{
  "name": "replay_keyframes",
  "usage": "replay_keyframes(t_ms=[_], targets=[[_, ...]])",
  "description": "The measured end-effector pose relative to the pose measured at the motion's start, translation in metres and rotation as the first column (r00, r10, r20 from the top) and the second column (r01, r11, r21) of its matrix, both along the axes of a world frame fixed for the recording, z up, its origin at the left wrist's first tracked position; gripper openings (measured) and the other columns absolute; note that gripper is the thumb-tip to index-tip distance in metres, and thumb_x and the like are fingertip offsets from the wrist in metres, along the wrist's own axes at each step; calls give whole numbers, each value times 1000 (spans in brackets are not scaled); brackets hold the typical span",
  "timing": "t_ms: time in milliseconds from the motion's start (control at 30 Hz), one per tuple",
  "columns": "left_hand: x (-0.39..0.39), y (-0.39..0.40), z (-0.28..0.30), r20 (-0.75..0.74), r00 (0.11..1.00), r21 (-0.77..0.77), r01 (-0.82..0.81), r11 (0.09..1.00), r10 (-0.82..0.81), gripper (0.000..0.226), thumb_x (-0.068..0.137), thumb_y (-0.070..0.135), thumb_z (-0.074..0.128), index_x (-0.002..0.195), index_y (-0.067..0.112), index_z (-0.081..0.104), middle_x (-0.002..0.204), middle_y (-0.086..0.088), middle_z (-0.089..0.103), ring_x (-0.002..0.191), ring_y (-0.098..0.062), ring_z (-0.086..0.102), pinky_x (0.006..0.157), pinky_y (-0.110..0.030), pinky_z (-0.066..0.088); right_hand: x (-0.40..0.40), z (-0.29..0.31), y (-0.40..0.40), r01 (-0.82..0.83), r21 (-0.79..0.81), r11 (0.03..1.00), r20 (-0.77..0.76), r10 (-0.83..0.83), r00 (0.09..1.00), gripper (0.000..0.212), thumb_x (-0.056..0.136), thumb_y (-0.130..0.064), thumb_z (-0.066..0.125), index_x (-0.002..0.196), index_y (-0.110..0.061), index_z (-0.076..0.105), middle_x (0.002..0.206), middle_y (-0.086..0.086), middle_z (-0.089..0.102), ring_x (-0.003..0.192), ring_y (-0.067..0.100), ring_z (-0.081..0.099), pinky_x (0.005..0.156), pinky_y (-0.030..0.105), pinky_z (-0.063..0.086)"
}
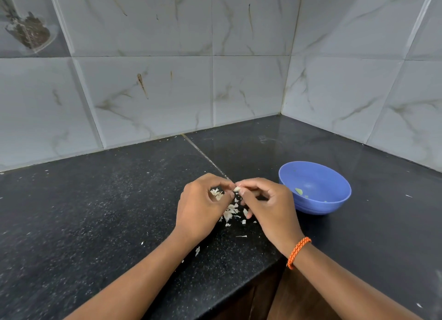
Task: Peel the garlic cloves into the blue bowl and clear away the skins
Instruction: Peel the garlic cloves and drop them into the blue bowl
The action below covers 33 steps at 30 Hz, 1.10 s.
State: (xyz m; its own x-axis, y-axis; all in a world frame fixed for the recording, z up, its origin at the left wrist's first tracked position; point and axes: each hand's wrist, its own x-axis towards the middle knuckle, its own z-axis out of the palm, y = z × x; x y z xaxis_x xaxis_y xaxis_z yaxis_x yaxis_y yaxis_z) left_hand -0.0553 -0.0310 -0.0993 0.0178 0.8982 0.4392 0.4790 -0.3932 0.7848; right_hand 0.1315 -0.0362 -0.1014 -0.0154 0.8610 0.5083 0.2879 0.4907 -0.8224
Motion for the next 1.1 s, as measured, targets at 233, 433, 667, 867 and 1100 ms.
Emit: replay_keyframes(t_ms=[233,433,667,867,1100], targets=[[-1,-2,4,-98,986,26,-130,991,132,8,89,41,86,84,45,82,87,29,75,66,2,67,66,-33,57,-2,1,3,29,137,990,274,-66,959,11,95,-12,78,101,-20,82,92,-14,74,82,10,73,68,33,64],[-1,-2,6,-101,968,12,-230,973,230,25,78,45,93,69,38,71,66,29,65,58,-2,57,57,-26,39,6,14,9,36,131,991,630,-111,768,12,100,-22,71,98,-29,80,88,-12,67,81,8,62,69,29,52],[-4,-2,6,-161,970,20,-183,983,184,23,85,44,90,82,38,68,76,26,71,63,-3,65,60,-28,50,14,59,14,98,298,949,529,-250,811,12,95,-14,76,91,-25,80,86,-10,71,76,9,63,67,34,53],[-3,0,4,-116,977,8,-182,983,181,18,94,47,81,78,39,77,74,24,72,57,-4,66,62,-32,56,-5,12,2,96,135,986,748,-165,642,14,100,-21,66,96,-29,77,96,-9,68,91,19,67,71,40,53],[-1,1,2,-57,972,29,-225,974,226,41,82,56,89,62,30,64,73,14,70,60,-6,60,62,-36,55,-1,14,5,85,218,972,688,-215,693,16,100,-18,66,95,-29,76,94,-8,66,86,18,67,68,41,53]])
